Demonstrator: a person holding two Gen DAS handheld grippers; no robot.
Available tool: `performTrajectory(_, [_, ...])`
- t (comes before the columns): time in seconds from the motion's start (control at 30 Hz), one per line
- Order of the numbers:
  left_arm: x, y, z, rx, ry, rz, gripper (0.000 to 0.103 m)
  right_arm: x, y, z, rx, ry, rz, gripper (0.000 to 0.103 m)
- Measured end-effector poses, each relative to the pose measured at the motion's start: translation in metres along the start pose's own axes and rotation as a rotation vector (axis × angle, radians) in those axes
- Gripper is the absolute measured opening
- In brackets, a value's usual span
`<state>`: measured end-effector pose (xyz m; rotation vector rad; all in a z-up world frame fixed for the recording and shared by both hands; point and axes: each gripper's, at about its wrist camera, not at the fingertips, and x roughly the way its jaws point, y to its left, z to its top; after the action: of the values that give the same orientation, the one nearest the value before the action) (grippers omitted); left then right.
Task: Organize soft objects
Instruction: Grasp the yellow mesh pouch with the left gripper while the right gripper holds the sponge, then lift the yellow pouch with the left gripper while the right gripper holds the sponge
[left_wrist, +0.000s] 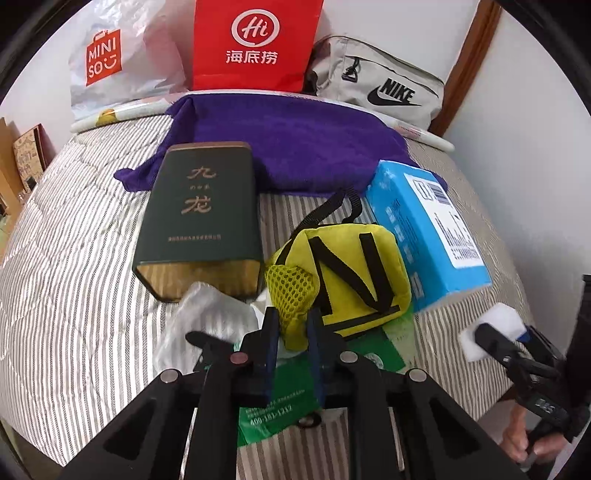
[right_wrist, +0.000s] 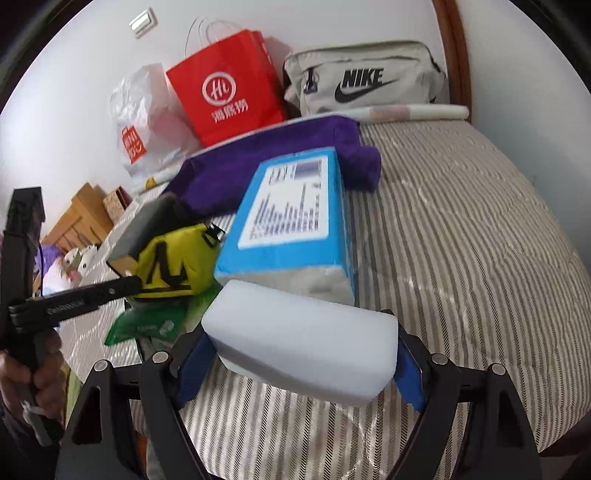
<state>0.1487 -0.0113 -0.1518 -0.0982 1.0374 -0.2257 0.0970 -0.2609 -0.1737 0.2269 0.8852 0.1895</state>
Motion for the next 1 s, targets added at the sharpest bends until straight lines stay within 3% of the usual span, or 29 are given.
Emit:
performTrajectory(0.23, [0.003,-0.007,0.012,0.044,0.004,0.016,0.019,0.012,0.003,-0.008,-0.003,0.049,0.031,0.083])
performTrajectory(0.33, [0.011,-0.007,0.015,0.040,0.015,0.015,0.028,0.014,0.005,-0.009,-0.008,0.058,0.035,0.083])
performTrajectory(0.43, [0.015,-0.005,0.014,0.026,0.016,-0.001,0.028,0.017,0.004,-0.011,-0.007,0.068,0.036,0.083])
performTrajectory(0.5, [0.014,-0.004,0.011,0.025,0.005,-0.013,0.019,0.020,0.002,-0.012,-0.002,0.073,0.035,0.083])
performTrajectory(0.8, [-0.009,0.009,-0.008,0.017,0.006,-0.019,0.018,0.019,0.004,-0.014,-0.014,0.062,0.027,0.083])
performTrajectory(0.93, [-0.004,0.011,-0.008,-0.004,0.021,-0.043,0.026,0.019,0.007,-0.015,-0.018,0.060,0.015,0.083])
performTrajectory(1.0, [-0.001,0.012,-0.007,-0.017,0.010,-0.054,0.040,0.018,0.008,-0.015,-0.023,0.061,0.010,0.083])
